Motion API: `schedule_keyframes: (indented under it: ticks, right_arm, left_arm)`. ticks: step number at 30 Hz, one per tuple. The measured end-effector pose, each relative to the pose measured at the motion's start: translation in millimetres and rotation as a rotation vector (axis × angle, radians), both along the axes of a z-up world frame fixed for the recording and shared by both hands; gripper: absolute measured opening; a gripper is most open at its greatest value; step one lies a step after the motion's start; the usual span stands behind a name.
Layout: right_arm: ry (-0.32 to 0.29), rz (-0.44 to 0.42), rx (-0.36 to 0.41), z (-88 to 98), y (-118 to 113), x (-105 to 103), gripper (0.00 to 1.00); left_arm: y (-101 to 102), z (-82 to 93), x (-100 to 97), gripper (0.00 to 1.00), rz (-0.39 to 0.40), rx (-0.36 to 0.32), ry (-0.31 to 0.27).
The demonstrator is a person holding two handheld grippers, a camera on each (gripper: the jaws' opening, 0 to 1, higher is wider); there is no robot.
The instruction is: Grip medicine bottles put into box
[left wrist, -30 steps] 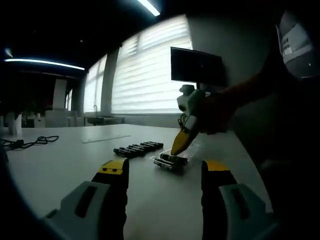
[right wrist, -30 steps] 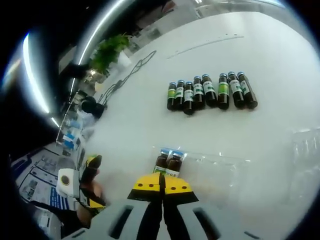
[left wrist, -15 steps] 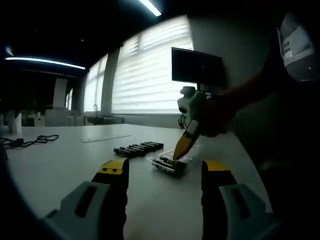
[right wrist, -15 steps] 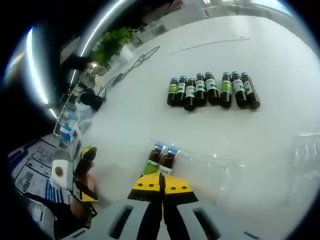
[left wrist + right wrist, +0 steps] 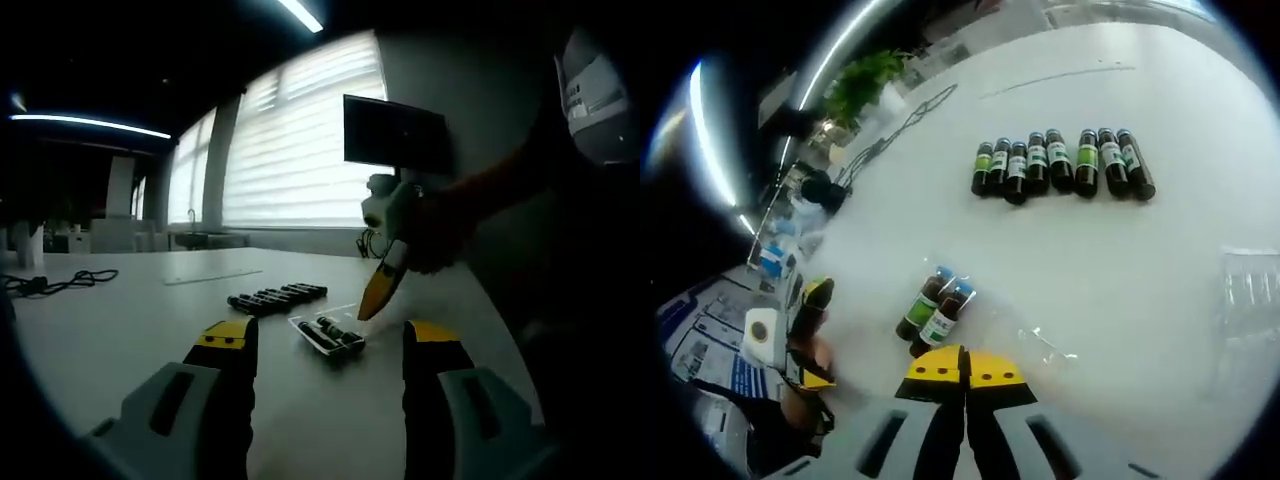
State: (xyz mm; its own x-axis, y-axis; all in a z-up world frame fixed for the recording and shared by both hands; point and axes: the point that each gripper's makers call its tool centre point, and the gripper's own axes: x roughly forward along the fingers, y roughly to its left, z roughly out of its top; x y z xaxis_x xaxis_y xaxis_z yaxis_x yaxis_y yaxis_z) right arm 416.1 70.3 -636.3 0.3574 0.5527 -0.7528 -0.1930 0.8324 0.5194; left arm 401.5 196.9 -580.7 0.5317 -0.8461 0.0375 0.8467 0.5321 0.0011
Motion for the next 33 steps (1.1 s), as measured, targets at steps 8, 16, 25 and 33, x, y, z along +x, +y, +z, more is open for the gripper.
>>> schedule_keyframes:
  ticks: [8,16,25,33]
  right_arm:
    - [-0.135,0.092,-0.120,10.6,-8.1,0.3,0.00]
    - [-0.285,0.262,-0.264,11.5,-2.9,-0.2,0.00]
    - [-0.452,0.377,-0.296,28.8,9.3,8.2,0.13]
    - [-0.548,0.547,-0.366,33.3,25.6,11.1,0.32]
  left_arm:
    - [-0.6,-0.2,-0.6,0.51,-0.004,0.002,-0.001]
    - [-0.8,0.1,-0.7,0.51,0.000,0.005,-0.004]
    - [-1.4,0.2,-0.6,0.51,-0.001,0.004,-0.003]
    - [-1.1,0.3,-0.3,0.51,0.000,0.004,-0.003]
